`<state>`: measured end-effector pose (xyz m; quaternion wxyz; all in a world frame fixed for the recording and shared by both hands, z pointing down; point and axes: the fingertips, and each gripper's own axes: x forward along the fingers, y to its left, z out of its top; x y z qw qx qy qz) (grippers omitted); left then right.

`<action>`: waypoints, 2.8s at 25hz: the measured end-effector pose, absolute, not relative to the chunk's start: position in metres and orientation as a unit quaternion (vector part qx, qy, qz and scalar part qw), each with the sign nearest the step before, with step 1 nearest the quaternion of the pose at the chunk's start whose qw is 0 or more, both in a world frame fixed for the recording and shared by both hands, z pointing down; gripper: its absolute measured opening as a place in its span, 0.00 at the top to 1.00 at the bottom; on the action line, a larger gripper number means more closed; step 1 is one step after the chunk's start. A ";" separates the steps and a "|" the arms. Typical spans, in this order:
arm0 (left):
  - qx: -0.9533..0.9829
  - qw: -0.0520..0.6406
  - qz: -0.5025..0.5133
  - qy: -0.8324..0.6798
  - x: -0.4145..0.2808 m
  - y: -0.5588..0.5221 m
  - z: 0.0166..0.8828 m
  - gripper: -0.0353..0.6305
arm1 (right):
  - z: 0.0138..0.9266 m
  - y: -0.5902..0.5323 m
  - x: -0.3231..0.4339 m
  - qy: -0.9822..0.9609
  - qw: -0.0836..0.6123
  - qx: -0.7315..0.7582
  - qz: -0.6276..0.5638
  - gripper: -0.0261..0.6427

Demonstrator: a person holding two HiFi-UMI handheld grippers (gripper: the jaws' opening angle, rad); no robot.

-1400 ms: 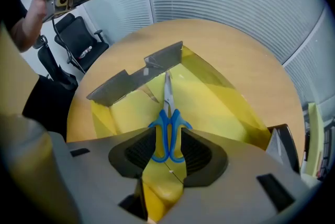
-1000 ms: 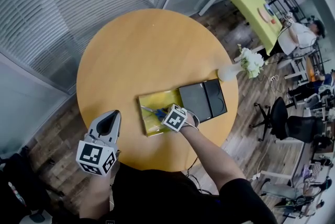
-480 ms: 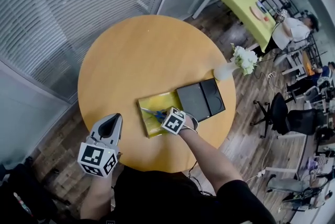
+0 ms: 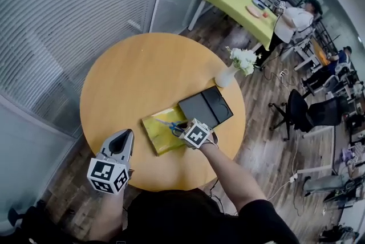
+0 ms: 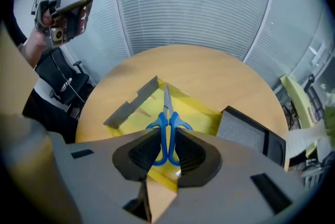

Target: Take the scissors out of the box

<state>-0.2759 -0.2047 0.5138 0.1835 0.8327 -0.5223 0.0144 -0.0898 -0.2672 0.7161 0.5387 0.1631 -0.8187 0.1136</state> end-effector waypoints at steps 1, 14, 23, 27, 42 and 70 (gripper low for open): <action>0.836 0.180 0.016 -0.518 -0.273 -0.205 0.512 0.93 | 0.709 -0.268 -0.088 -0.823 0.529 0.172 0.114 0.81; 0.848 0.119 0.039 -0.515 -0.216 -0.225 0.450 0.93 | 0.594 -0.284 -0.021 -0.894 0.330 0.261 0.158 0.81; 0.841 0.088 0.046 -0.531 -0.177 -0.234 0.418 0.93 | 0.489 -0.274 0.036 -0.935 0.139 0.291 0.150 0.81; 0.840 0.075 0.047 -0.534 -0.159 -0.236 0.408 0.93 | 0.457 -0.268 0.065 -0.943 0.079 0.292 0.136 0.81; 0.833 0.024 0.043 -0.550 -0.128 -0.250 0.370 0.93 | 0.361 -0.263 0.104 -0.946 -0.103 0.301 0.061 0.81; 0.846 0.040 0.039 -0.531 -0.121 -0.241 0.378 0.93 | 0.371 -0.252 0.088 -0.947 -0.098 0.299 0.068 0.82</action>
